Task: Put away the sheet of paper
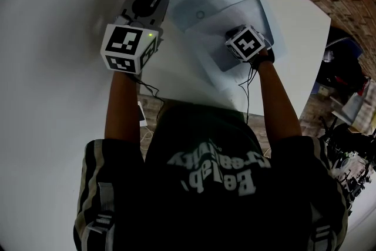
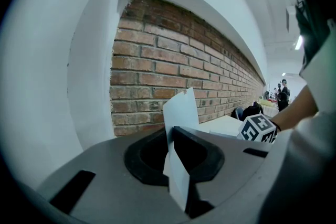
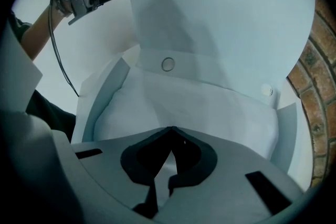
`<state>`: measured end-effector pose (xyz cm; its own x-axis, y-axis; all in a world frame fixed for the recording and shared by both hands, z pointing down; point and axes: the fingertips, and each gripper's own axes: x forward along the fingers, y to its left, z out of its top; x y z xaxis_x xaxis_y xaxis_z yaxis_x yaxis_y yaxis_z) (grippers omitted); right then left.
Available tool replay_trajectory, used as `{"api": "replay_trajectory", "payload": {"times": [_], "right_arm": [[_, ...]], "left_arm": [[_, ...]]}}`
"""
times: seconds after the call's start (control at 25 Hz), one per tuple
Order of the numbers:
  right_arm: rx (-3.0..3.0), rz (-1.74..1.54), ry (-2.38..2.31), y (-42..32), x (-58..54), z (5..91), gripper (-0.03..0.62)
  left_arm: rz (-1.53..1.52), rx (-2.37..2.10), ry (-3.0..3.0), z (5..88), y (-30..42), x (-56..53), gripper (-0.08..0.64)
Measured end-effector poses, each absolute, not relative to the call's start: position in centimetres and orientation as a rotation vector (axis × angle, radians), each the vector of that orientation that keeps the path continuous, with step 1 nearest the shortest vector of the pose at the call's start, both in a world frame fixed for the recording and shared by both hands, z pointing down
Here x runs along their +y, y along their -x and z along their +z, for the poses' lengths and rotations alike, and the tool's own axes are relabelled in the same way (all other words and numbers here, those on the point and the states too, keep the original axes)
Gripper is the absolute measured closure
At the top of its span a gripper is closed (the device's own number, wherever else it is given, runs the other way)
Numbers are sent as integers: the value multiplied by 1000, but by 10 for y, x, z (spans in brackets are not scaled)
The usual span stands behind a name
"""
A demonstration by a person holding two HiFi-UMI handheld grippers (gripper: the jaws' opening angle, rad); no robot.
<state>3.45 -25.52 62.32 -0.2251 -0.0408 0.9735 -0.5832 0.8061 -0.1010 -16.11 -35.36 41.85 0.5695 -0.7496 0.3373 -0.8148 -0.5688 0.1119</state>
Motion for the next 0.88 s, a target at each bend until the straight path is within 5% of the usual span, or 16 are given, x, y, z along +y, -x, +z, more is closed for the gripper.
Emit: {"api": "replay_trajectory", "payload": {"times": [0.88], "right_arm": [[-1781,468,-513,-21,-267,625,600]], "left_arm": [[362,-1296,-2543,420,161,-352,537]]}}
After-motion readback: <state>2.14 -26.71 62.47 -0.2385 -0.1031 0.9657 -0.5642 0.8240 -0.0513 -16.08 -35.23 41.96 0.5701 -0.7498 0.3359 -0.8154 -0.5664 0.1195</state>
